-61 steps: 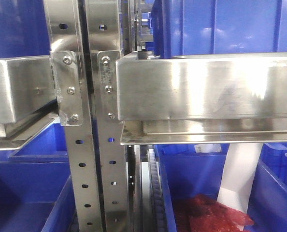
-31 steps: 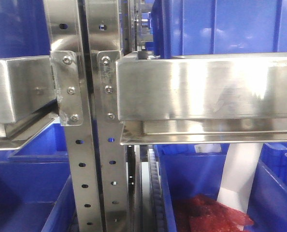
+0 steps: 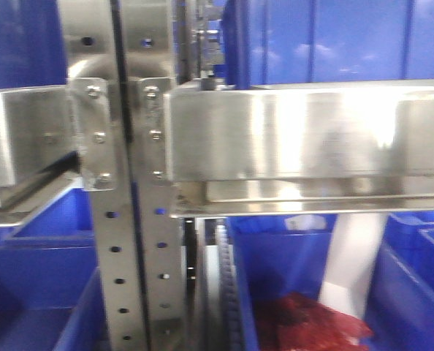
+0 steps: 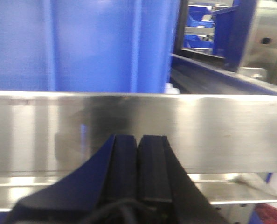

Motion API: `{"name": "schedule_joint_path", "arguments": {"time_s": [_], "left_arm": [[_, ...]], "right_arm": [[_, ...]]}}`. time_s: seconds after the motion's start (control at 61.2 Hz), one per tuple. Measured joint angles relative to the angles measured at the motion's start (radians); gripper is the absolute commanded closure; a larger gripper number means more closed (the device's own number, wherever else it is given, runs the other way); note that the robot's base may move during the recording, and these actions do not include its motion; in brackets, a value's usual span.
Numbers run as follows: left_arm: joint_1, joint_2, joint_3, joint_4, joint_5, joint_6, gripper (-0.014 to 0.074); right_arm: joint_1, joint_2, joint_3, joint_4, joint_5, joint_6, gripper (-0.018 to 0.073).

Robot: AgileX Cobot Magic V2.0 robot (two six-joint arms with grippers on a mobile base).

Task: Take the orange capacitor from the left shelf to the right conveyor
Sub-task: 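Drive the base away from the shelf holding the cylinder in the right gripper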

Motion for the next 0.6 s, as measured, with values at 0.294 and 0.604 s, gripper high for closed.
{"name": "schedule_joint_path", "arguments": {"time_s": [0.294,0.604], "left_arm": [[0.0,0.0,0.0,0.0,0.0,0.0,0.0723],[0.0,0.0,0.0,0.0,0.0,0.0,0.0723]], "right_arm": [[0.0,0.0,0.0,0.0,0.0,0.0,0.0504],[0.0,0.0,0.0,0.0,0.002,0.0,0.0504]]}}
